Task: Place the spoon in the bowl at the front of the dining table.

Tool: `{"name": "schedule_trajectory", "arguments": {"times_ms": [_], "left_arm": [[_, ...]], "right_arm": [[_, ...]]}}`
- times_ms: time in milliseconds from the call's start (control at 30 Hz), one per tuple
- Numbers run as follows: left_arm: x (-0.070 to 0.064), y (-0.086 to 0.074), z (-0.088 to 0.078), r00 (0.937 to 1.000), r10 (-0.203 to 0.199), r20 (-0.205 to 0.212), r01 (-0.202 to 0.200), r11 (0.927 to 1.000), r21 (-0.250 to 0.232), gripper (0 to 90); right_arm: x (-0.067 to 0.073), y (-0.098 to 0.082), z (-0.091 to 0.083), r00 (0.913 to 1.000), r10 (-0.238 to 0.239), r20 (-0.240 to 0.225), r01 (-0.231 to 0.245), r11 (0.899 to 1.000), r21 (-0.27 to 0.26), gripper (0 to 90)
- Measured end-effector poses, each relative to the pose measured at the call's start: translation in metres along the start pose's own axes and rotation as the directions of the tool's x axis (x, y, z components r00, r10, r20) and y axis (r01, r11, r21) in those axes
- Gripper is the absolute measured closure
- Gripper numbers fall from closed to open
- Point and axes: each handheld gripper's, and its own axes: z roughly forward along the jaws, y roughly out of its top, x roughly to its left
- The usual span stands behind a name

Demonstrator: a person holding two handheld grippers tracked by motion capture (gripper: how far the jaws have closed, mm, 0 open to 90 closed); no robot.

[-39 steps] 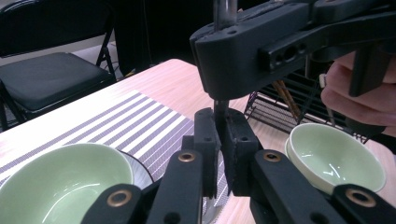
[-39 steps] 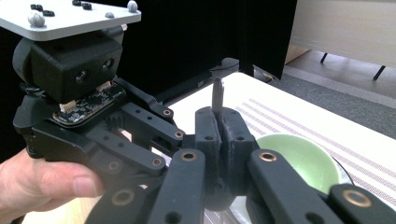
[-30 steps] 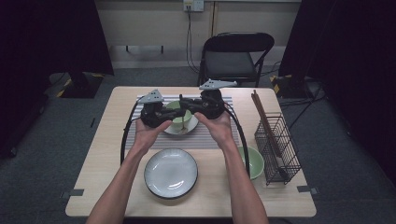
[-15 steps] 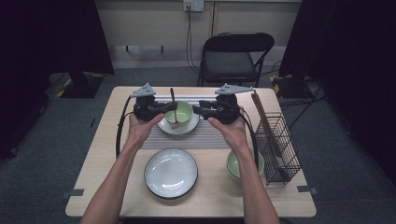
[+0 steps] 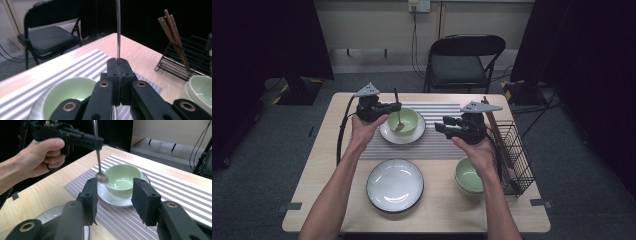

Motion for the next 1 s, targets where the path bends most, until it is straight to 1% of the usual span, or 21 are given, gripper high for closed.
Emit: {"name": "schedule_trajectory", "arguments": {"times_ms": [67, 100, 167, 200, 233, 300, 333, 367, 400, 433, 467, 600, 700, 767, 800, 900, 1000], "left_arm": [[0.002, 0.0, 0.002, 1.0, 0.009, 0.002, -0.009, 0.9999, -0.01, 89.7], [0.003, -0.001, 0.003, 1.0, 0.006, -0.004, -0.006, 0.9999, -0.013, 89.7], [0.005, -0.005, 0.006, 0.9999, 0.005, -0.009, -0.005, 1.0, -0.007, 89.7], [0.006, -0.007, 0.007, 1.0, 0.001, -0.006, -0.001, 1.0, -0.008, 89.7], [0.006, -0.01, 0.008, 0.9999, -0.014, 0.003, 0.014, 0.9999, -0.01, 89.7], [0.007, -0.013, 0.011, 0.9998, -0.02, 0.003, 0.02, 0.9997, -0.012, 89.6], [0.007, -0.013, 0.012, 0.9997, -0.024, -0.002, 0.024, 0.9997, -0.008, 89.6], [0.007, -0.014, 0.012, 0.9999, -0.017, -0.001, 0.017, 0.9998, -0.004, 89.6], [0.007, -0.014, 0.013, 0.9998, -0.019, 0.0, 0.019, 0.9998, 0.004, 89.6], [0.007, -0.014, 0.013, 0.9999, -0.013, -0.008, 0.013, 0.9998, 0.012, 89.5], [0.006, -0.015, 0.014, 0.9999, -0.011, -0.007, 0.012, 0.9998, 0.016, 89.5], [0.007, -0.019, 0.017, 0.9998, -0.02, -0.008, 0.02, 0.9996, 0.022, 89.1], [0.007, -0.024, 0.018, 0.9996, -0.024, -0.012, 0.024, 0.9989, 0.04, 88.2], [0.005, -0.027, 0.02, 0.9996, -0.028, -0.01, 0.028, 0.9978, 0.061, 87.5], [0.006, -0.028, 0.02, 0.9996, -0.025, -0.012, 0.025, 0.9972, 0.07, 87.5], [0.006, -0.031, 0.019, 0.9992, -0.038, -0.015, 0.039, 0.9976, 0.058, 87.3], [0.007, -0.035, 0.019, 0.9992, -0.037, -0.018, 0.038, 0.9963, 0.077, 86.9]], "right_arm": [[-0.002, -0.004, -0.004, 1.0, 0.005, 0.004, -0.005, 1.0, -0.001, 56.2], [-0.003, -0.006, -0.006, 1.0, 0.008, 0.006, -0.008, 1.0, -0.004, 56.3], [-0.004, -0.011, -0.008, 0.9999, 0.012, 0.008, -0.012, 1.0, -0.003, 56.3], [-0.005, -0.013, -0.01, 0.9999, 0.014, 0.009, -0.014, 1.0, -0.002, 56.3], [-0.005, -0.015, -0.011, 0.9998, 0.019, 0.01, -0.019, 1.0, -0.001, 56.3], [-0.006, -0.018, -0.013, 0.9997, 0.021, 0.013, -0.021, 1.0, 0.002, 56.2], [-0.006, -0.02, -0.014, 0.9996, 0.023, 0.016, -0.023, 1.0, 0.004, 56.3], [-0.006, -0.021, -0.015, 0.9996, 0.021, 0.017, -0.021, 1.0, 0.005, 56.2], [-0.007, -0.022, -0.016, 0.9995, 0.023, 0.02, -0.023, 1.0, 0.004, 56.0], [-0.007, -0.022, -0.018, 0.9995, 0.024, 0.022, -0.024, 1.0, 0.003, 55.9], [-0.007, -0.022, -0.019, 0.9994, 0.026, 0.022, -0.026, 1.0, 0.0, 55.6], [-0.006, -0.022, -0.025, 0.9993, 0.024, 0.027, -0.024, 1.0, -0.013, 53.8], [-0.006, -0.023, -0.028, 0.9992, 0.025, 0.032, -0.025, 1.0, -0.018, 52.2], [-0.007, -0.026, -0.029, 0.9991, 0.032, 0.029, -0.032, 0.999, -0.024, 49.6], [-0.008, -0.027, -0.029, 0.9986, 0.037, 0.037, -0.036, 0.999, -0.028, 47.9], [-0.01, -0.033, -0.03, 0.9982, 0.044, 0.04, -0.043, 0.999, -0.021, 44.6], [-0.013, -0.037, -0.031, 0.997, 0.062, 0.046, -0.061, 0.998, -0.012, 42.7]]}}
